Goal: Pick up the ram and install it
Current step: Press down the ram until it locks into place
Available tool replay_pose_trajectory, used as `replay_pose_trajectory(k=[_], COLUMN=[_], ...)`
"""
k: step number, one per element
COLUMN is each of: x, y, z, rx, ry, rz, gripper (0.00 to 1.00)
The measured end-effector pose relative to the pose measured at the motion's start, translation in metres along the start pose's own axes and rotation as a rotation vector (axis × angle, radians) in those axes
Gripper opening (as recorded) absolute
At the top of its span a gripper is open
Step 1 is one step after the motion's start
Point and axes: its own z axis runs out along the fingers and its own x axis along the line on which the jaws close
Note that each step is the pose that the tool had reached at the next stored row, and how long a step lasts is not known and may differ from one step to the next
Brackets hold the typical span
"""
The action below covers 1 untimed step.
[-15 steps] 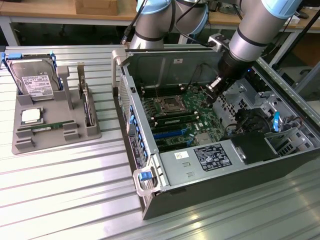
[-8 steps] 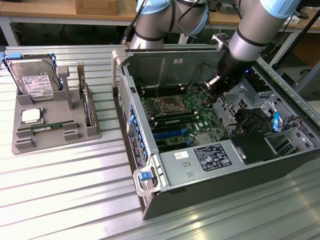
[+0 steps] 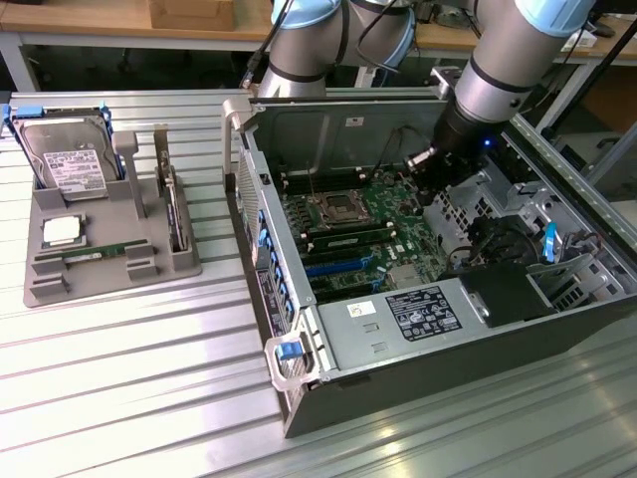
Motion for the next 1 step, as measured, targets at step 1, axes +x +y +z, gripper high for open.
replay_pose_trajectory(k=[1], x=[0.0], y=[0.0], z=[0.0], rx=[0.0004], ry=[-0.0008], rz=[0.009], gripper=[0.1])
